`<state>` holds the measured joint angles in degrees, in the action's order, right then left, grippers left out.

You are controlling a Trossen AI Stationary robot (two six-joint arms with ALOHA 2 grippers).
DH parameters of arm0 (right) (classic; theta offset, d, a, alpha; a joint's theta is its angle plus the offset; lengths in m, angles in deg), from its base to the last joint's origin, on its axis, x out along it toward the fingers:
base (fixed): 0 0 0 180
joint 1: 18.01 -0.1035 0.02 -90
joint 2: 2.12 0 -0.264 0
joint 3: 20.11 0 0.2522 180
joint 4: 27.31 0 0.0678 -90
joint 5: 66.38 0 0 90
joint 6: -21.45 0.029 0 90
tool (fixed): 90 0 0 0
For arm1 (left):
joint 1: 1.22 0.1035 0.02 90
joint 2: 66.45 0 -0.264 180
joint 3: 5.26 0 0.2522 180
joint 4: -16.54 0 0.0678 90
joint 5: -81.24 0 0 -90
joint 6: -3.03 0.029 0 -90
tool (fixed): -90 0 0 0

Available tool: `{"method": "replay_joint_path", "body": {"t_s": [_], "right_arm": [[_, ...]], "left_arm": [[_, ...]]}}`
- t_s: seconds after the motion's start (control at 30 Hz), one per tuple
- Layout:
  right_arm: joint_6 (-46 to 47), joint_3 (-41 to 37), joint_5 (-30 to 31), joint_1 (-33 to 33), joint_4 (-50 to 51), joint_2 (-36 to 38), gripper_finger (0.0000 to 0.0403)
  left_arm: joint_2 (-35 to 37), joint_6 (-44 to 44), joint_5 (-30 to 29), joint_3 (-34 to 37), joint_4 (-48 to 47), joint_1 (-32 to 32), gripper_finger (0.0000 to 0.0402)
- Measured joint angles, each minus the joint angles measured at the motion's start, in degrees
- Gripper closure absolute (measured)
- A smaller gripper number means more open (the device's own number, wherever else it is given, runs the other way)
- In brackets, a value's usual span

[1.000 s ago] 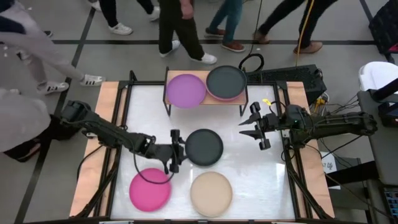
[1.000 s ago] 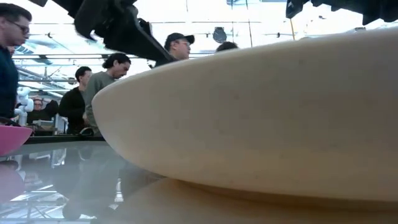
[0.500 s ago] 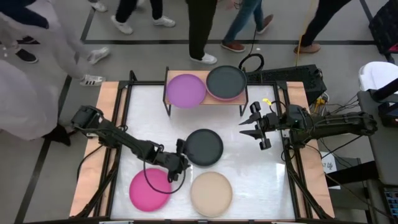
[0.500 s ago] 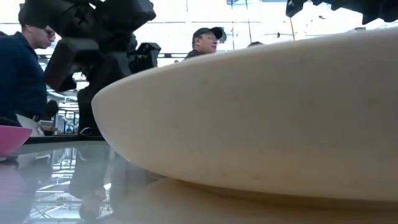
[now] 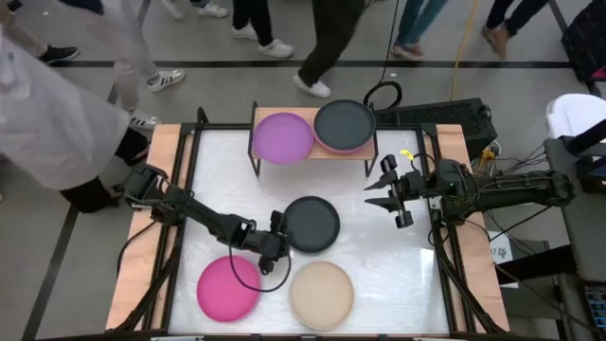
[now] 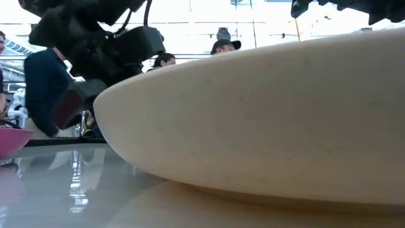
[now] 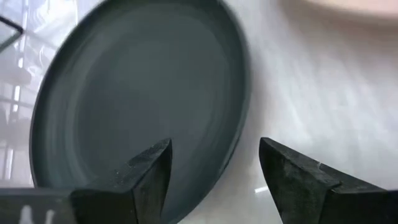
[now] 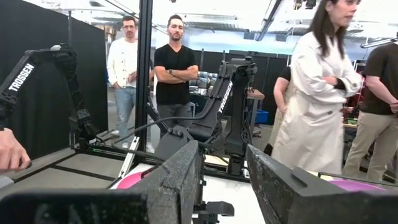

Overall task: Place and stack plates onto a shelf
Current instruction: Stack the black plate on top of the purple plate on the shelf

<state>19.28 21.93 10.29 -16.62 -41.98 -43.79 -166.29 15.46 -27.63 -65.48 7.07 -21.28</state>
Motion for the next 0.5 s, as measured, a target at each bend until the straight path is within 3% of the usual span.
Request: {"method": "replay_joint_path", "body": {"t_s": [0.13,0.43,0.5], "right_arm": [[0.0,0.0,0.0,0.0,0.2,0.0,0.0284],[0.0,0.0,0.0,0.0,0.8,0.0,0.0284],[0.0,0.0,0.0,0.0,0.8,0.0,0.0284]], "left_arm": [[-1.1,0.3,0.0,0.0,0.0,0.9,0.0196],[-1.1,0.0,-0.1,0.0,0.7,1.4,0.0372],[-0.9,0.0,-0.6,0.0,0.9,1.4,0.0388]]}}
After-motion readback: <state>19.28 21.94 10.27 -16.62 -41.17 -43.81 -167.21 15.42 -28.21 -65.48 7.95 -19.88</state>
